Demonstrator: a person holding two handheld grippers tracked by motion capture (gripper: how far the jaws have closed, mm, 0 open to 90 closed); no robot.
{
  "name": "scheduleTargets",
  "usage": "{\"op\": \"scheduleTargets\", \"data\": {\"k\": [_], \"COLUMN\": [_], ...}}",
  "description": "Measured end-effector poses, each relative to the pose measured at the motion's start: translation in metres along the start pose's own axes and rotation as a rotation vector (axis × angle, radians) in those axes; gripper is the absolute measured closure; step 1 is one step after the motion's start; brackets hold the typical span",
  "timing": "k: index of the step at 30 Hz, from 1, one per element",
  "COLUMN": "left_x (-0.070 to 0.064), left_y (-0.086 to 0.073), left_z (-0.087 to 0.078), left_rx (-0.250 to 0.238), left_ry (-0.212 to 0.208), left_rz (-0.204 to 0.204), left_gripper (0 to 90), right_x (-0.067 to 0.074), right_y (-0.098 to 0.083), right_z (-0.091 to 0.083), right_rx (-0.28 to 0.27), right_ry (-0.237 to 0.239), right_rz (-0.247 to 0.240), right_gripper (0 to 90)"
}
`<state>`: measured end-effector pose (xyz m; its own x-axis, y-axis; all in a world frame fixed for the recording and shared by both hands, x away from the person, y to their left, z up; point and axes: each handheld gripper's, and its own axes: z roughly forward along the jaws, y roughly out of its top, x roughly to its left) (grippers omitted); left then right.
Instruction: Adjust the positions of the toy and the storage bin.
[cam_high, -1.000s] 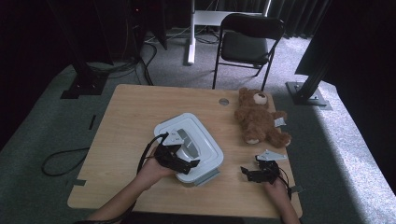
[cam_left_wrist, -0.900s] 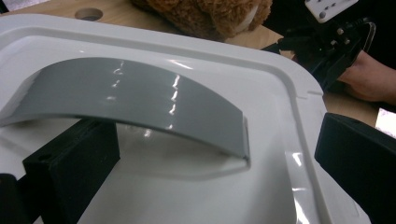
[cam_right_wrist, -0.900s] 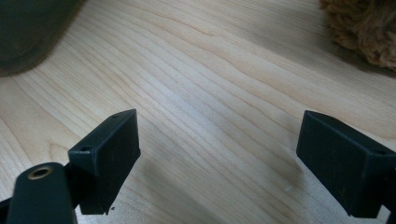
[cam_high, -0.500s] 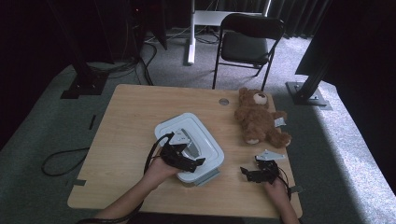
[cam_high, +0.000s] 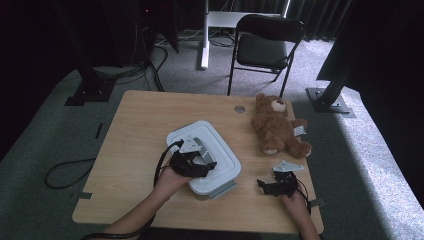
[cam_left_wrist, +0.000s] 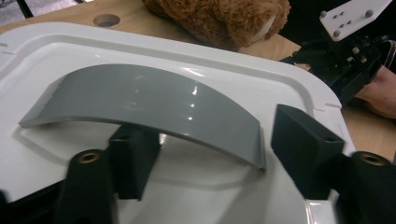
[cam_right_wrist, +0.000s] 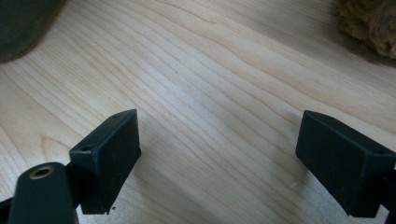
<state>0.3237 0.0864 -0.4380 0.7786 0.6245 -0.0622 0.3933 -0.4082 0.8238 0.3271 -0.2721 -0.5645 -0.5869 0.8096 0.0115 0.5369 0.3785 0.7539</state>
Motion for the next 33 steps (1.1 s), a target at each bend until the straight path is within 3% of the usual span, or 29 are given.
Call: {"op": "scheduleTargets", "data": {"k": [5,10,14,16,26,33], "left_x": [-0.0011,-0.0025,-0.0010,-0.0005,0.0020,0.0010], "left_y": [-0.0025,-0.0038,-0.0036,-0.0038,-0.0051,-0.0071], "left_z": [-0.0002,0.0006,-0.0001,-0.0011,-0.0034,-0.0079], "left_rx": [-0.010,-0.018,-0.020,-0.019,-0.030,-0.043], "left_ry": [0.012,-0.005,-0.019,-0.040,-0.063,-0.068], "left_rz": [0.013,0.026,0.006,-0.003,-0.016,-0.003], "left_gripper": [38.2,44.1,46.6,52.1,54.0,55.2], "right_x": [0.0004,0.0007,0.0009,0.0008,0.0005,-0.0004], "right_y": [0.0001,0.0001,0.0001,0.0001,0.0000,-0.0001], "right_z": [0.0003,0.0004,0.0004,0.0003,0.0002,-0.0002], "right_rx": [0.001,0.002,0.003,0.004,0.002,0.000], "right_ry": [-0.005,-0.008,-0.009,-0.008,-0.006,0.000], "right_rz": [-0.004,-0.005,-0.005,-0.003,0.000,0.005], "right_gripper": [13.0,13.0,13.1,13.0,13.1,13.1]}}
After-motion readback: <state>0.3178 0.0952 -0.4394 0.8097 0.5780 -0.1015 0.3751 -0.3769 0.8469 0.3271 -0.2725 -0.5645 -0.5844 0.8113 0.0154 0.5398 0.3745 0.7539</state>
